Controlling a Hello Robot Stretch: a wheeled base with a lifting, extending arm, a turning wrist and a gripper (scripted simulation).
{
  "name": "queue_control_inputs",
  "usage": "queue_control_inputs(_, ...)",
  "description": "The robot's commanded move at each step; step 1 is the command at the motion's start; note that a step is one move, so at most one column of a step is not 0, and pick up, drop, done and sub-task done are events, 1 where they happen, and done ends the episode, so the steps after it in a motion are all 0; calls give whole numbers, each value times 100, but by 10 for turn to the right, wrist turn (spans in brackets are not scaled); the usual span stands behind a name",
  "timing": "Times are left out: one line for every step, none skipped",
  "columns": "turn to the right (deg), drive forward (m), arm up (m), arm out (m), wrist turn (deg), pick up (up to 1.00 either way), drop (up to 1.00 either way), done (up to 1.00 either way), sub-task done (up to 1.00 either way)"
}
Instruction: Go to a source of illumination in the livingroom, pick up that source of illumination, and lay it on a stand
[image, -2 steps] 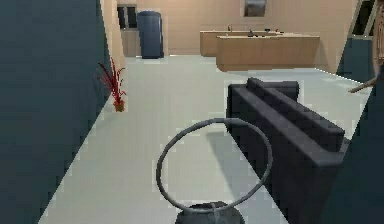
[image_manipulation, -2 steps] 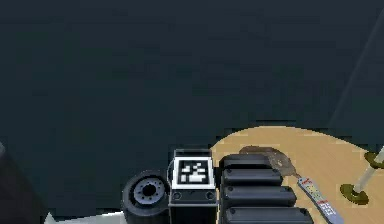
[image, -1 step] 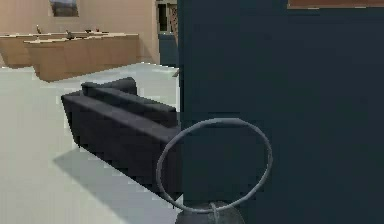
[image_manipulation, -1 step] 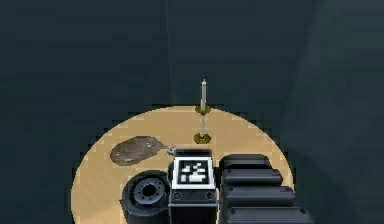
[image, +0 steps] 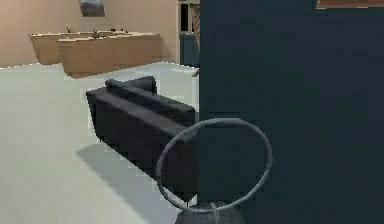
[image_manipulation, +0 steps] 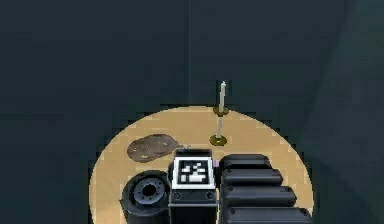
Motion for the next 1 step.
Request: queue_control_inputs(450, 0, 0, 0, 0, 0, 0, 0, 0)
